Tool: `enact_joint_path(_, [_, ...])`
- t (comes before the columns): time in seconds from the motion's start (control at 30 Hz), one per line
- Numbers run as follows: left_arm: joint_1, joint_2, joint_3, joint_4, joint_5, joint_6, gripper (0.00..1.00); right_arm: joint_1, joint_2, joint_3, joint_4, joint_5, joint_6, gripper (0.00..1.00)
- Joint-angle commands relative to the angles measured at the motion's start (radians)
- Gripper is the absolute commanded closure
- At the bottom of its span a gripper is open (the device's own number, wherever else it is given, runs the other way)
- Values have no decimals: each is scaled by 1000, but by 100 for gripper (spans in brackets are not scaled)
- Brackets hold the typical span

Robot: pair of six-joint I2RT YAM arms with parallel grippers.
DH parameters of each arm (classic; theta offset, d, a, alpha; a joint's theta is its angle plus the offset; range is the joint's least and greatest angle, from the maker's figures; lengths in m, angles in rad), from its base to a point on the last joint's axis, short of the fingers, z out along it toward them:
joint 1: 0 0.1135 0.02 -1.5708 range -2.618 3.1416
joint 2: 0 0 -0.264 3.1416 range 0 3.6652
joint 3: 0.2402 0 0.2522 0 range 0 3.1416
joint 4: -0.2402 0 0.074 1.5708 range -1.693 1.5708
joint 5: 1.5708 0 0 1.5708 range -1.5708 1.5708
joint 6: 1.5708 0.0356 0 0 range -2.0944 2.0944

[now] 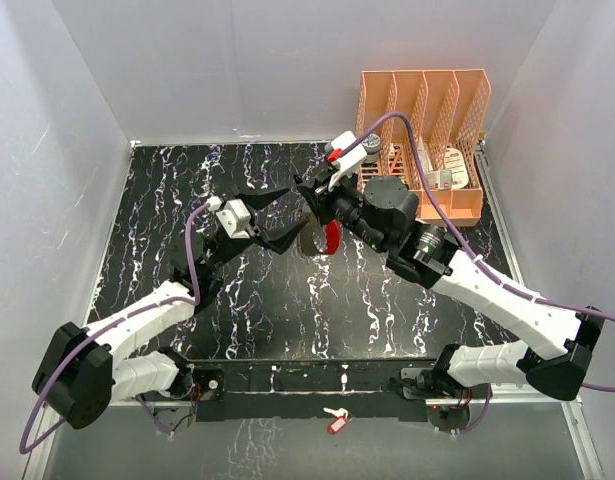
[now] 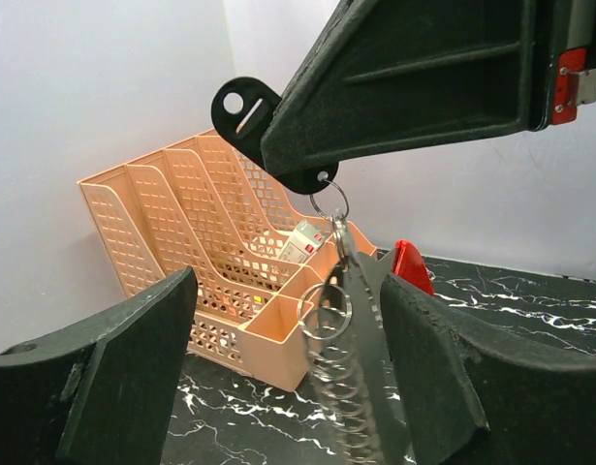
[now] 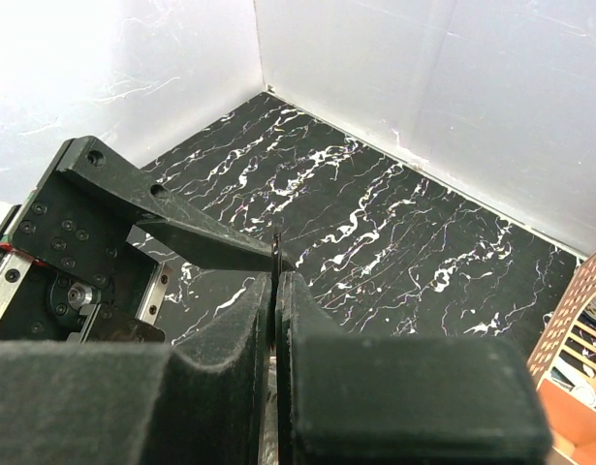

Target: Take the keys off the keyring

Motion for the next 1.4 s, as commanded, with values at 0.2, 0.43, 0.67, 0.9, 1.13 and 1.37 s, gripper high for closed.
enact_joint_path(0.2, [4, -33, -7, 52, -9, -4, 27, 5, -49, 10, 87, -11, 9, 100])
enact_joint_path(0.43, [3, -79, 0, -25, -24, 73, 27, 6, -43, 16, 78, -7, 7, 100])
enact_joint_path(0.67, [3, -116, -22, -21, -52, 57, 27, 7, -38, 12, 91, -10, 12, 100])
enact_joint_path(0.9, [4, -86, 1, -37, -22, -4, 27, 14, -20, 14, 106, -9, 12, 100])
enact_joint_path(1.13, [2, -29, -12, 41, -5, -57, 27, 20, -4, 17, 119, -9, 11, 100])
enact_joint_path(1.37, [2, 76, 14, 161, 21, -93, 29, 28, 20, 28, 120, -13, 12, 100])
